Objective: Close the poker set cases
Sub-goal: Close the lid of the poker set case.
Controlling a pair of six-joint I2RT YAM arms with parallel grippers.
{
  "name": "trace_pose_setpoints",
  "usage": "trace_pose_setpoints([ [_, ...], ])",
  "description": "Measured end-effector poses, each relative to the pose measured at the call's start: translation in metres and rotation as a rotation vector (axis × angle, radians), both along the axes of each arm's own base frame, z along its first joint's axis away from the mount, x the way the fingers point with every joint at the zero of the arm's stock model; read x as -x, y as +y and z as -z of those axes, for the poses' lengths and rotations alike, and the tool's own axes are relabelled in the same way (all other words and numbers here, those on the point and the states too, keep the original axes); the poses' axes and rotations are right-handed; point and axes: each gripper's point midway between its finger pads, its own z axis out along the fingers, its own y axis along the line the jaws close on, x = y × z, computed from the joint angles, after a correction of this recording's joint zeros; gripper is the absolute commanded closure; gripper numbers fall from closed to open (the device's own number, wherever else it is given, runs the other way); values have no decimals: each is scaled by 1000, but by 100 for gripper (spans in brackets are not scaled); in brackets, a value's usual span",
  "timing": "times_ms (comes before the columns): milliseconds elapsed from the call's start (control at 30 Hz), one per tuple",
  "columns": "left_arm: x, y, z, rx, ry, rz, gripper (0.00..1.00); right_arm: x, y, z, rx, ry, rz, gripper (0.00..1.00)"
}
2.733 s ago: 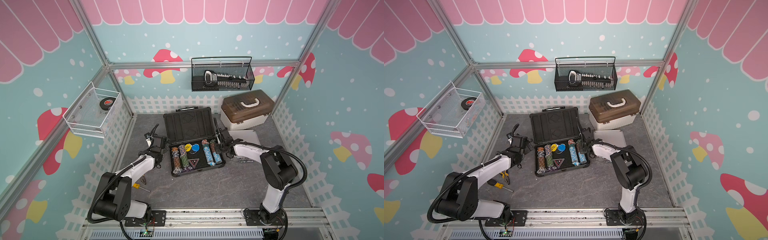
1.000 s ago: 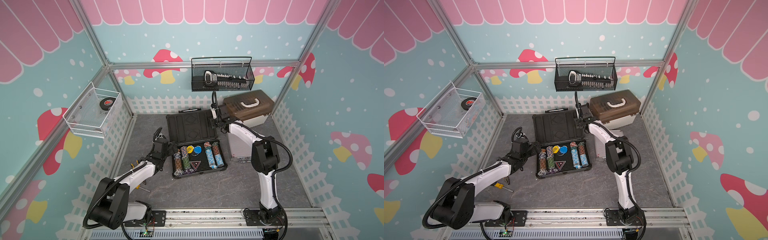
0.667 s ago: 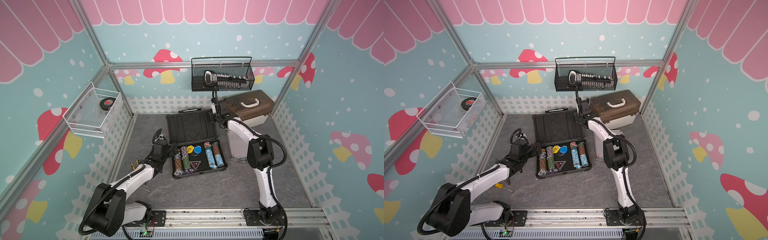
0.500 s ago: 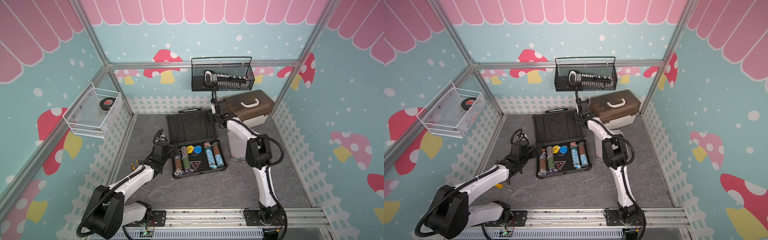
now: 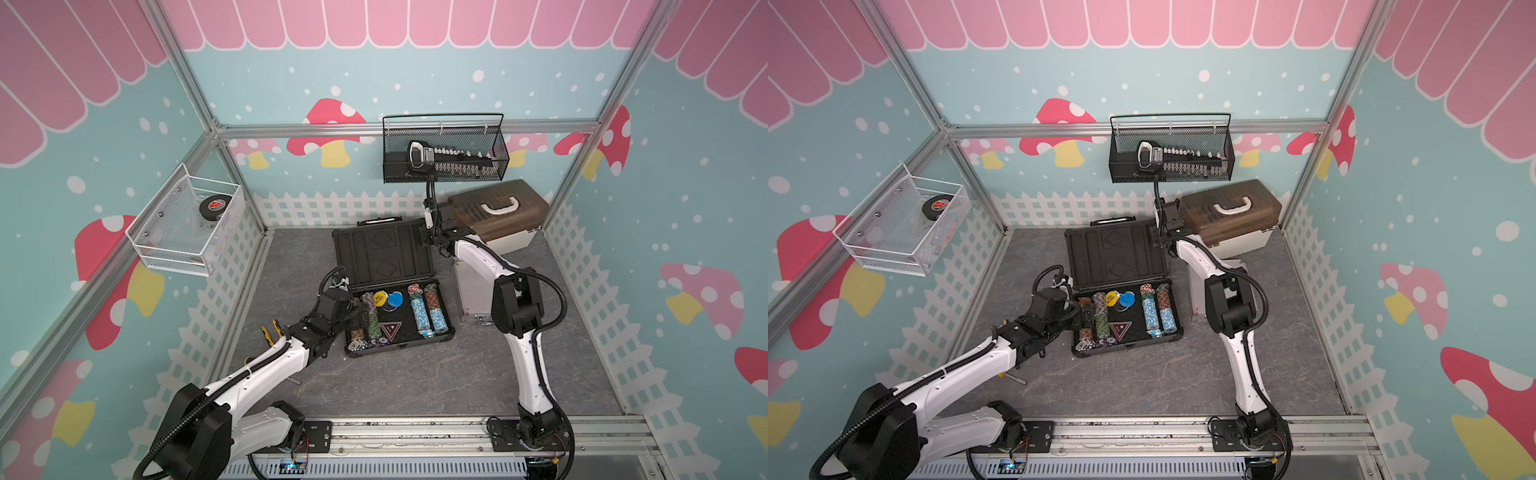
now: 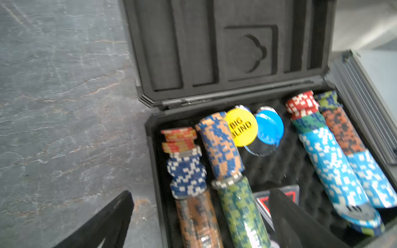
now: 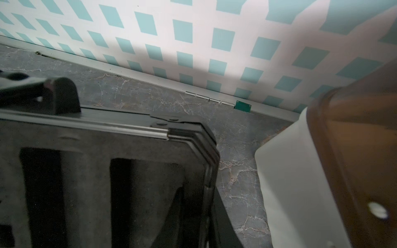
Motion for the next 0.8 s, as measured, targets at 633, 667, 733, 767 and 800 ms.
trace_pose_setpoints([
  [633, 45, 16, -14, 3, 19, -81, 1, 55, -12, -49, -85, -192, -61, 98],
  [667, 46, 18, -13, 4, 22, -91, 1, 60, -13, -50, -89, -203, -66, 98],
  [733, 48, 22, -11, 3, 37, -116, 1, 69, -14, -55, -97, -230, -78, 98],
  [767, 50, 24, -8, 1, 48, -126, 1, 74, -15, -57, -98, -241, -84, 98],
  [800, 52, 26, -6, -1, 60, -139, 1, 79, -16, -59, -99, -251, -89, 98],
])
